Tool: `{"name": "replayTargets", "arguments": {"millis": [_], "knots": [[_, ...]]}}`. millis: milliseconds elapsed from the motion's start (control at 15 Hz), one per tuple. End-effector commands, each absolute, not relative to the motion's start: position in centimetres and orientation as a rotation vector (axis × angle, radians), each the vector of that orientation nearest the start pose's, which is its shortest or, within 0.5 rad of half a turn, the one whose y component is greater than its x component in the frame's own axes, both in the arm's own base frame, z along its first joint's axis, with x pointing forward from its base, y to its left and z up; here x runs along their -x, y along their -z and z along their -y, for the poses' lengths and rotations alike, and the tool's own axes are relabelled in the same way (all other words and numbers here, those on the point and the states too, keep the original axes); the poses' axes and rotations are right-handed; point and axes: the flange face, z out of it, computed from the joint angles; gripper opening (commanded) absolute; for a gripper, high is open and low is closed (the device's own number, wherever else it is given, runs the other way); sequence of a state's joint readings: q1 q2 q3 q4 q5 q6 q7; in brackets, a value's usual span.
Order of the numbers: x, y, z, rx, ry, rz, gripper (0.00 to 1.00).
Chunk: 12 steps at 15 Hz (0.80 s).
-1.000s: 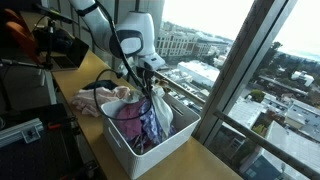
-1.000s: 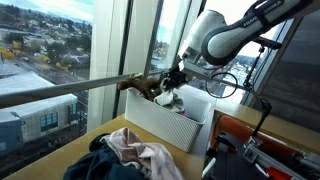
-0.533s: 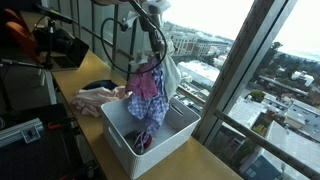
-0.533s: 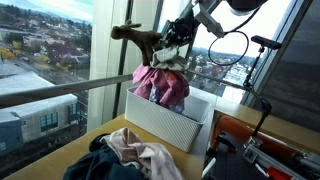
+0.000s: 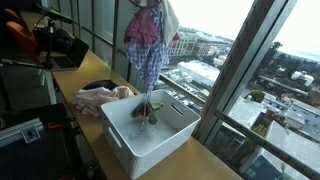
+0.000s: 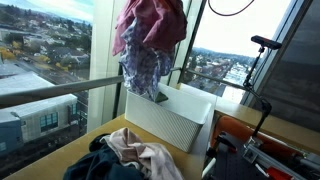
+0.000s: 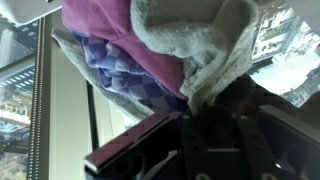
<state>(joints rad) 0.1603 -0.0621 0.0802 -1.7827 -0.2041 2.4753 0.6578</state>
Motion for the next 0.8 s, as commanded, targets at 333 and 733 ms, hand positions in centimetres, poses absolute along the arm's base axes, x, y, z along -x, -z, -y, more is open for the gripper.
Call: {"name": "replayTargets", "arguments": {"millis": [333,733], "knots": [[-51.6,-82.7,-25.1,2.593,1.338,-0.116,0.02],[-46.6,-89.5,-29.7,2.561,1.388,-0.043,0.02]]}}
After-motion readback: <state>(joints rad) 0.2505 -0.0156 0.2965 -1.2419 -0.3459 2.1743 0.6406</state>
